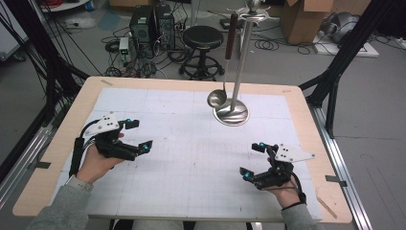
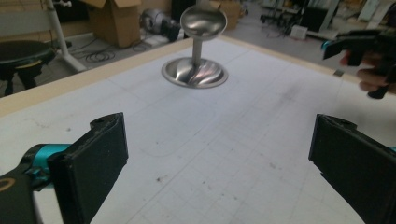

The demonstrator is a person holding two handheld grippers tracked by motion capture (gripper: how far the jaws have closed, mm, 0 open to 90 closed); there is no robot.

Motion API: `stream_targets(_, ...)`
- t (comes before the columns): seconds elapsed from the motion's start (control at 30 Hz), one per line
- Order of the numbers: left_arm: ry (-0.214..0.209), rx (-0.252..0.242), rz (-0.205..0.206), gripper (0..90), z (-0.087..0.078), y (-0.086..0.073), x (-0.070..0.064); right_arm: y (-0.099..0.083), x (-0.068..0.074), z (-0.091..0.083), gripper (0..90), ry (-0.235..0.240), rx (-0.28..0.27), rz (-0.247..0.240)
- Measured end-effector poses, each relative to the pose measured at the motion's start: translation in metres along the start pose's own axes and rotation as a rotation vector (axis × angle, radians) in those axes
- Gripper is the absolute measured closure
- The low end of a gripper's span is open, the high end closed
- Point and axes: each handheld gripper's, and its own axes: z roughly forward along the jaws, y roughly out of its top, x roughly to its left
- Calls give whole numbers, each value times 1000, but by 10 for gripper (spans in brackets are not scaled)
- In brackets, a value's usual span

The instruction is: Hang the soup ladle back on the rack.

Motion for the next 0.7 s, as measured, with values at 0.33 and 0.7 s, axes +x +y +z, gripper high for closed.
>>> stream_targets(0.33,63,-19,-2,51,-21,-21,3,1,-2,-4,2,-29,-25,3)
stream_targets(0.7,102,-68,-34,51,-33,-35,1,1,-4,-11,2,-79,-52,8)
